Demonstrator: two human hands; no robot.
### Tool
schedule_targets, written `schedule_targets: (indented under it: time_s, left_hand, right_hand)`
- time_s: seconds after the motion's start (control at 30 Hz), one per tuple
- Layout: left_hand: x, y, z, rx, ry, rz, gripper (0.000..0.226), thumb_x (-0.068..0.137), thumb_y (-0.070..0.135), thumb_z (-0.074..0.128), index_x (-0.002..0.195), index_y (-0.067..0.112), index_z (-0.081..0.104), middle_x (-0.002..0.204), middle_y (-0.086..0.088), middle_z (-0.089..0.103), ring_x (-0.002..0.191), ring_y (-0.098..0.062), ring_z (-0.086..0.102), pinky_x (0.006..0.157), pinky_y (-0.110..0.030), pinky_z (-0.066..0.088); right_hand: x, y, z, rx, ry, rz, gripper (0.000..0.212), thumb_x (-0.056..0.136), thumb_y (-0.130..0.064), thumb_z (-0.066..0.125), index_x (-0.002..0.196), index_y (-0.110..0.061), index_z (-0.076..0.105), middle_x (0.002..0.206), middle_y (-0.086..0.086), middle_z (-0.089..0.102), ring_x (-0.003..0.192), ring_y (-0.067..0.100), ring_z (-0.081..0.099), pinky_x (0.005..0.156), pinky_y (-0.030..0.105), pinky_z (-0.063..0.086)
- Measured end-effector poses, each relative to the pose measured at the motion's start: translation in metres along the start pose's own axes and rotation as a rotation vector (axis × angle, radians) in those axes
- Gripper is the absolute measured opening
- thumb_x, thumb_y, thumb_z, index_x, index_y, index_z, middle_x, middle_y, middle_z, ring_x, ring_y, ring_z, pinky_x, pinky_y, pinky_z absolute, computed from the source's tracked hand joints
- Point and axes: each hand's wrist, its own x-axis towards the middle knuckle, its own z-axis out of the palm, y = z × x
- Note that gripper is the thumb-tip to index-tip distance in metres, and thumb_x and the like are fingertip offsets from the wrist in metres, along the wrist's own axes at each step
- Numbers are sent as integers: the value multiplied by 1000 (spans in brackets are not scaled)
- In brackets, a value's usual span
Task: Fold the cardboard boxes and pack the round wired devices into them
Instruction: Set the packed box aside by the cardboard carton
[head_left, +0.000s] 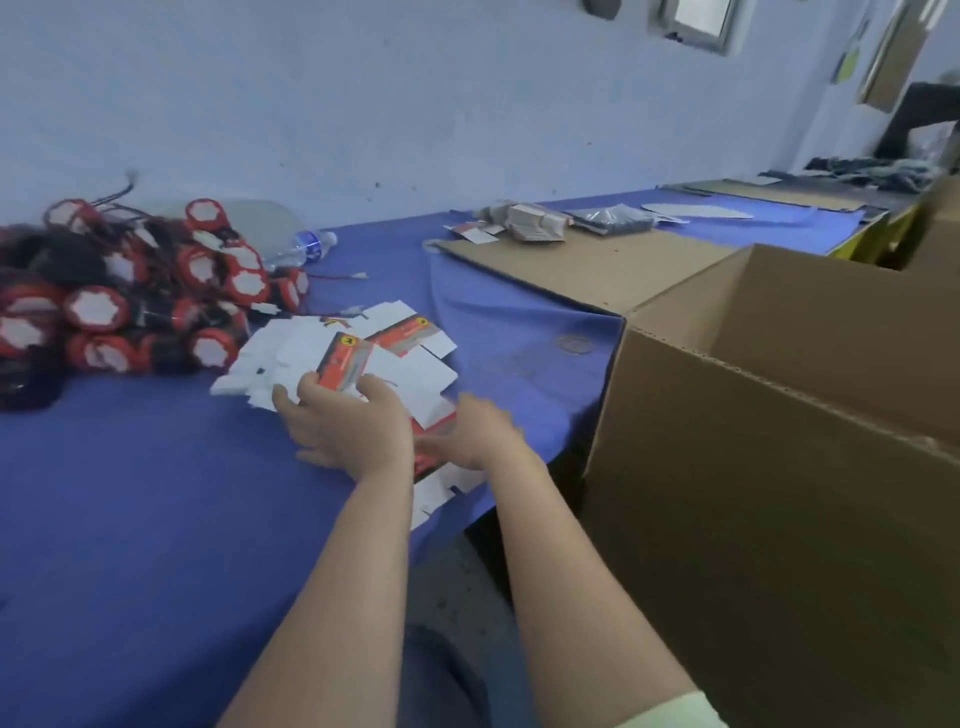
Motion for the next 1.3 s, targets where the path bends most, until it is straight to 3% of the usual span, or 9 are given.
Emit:
schedule_targets:
  time_s: [0.1,0.3,0.4,0.53,0.63,0.8,0.97,1.13,1.3]
  left_hand:
    - [8,-5,-1,-110,-15,-29,46,93,16,50,137,3,41,156,-10,18,133,-36,34,102,-50,38]
    - [36,3,-9,-235,70,-3,47,93,13,47,137,0,39,155,-11,18,135,-30,31,104,-38,32]
    - [56,0,-10,-121,51,-10,53,92,16,49,142,2,35,157,-12,17,138,-29,28,109,-41,25]
    - [71,-18,-2,90,-23,-7,67,94,25,53,147,0,22,158,-18,12,143,-35,20,114,-52,18]
    - [88,-29,8,34,-106,-42,80,97,30,51,150,-4,3,158,-22,9,145,-36,15,118,-45,16]
    - [119,-28,32,46,-179,50,75,98,23,49,150,-7,3,152,-24,27,141,-36,25,116,-45,20]
    - [130,-28,57,116,-239,114,82,99,33,48,152,5,-7,160,-19,-5,147,-33,6,119,-43,11]
    - [126,-33,63,474,-49,407,62,97,39,49,150,19,24,160,-13,-6,147,-32,-1,116,-56,1]
    - [122,-27,54,468,-31,481,48,96,36,47,140,17,44,160,-11,2,146,-32,1,116,-55,-4]
  right_hand:
    - [11,-9,5,-65,32,28,75,73,-56,71,128,-13,44,130,9,45,126,30,38,98,39,33]
    - [36,-16,-16,295,6,-122,20,85,-31,69,86,-16,56,90,-2,64,87,20,60,61,23,43]
    - [60,-29,-5,389,139,-98,24,89,-33,64,94,-10,57,97,3,62,97,27,59,71,29,47]
    - [89,-47,31,302,310,8,66,90,-50,57,128,2,45,134,19,46,126,35,41,106,39,33]
    - [108,-56,46,416,433,10,69,89,-49,59,128,5,42,138,20,41,132,33,34,110,39,28]
    - [140,-66,47,513,490,-27,50,91,-40,59,122,-2,49,130,15,49,123,31,42,104,37,34]
    - [162,-61,43,453,511,-38,52,92,-45,54,128,-7,50,133,13,46,126,29,39,102,37,34]
    - [159,-62,39,294,633,11,52,93,-48,51,133,-15,47,139,8,39,132,29,30,109,42,22]
    - [147,-72,27,349,795,-108,41,96,-34,49,134,-19,48,134,7,47,127,28,37,106,42,25]
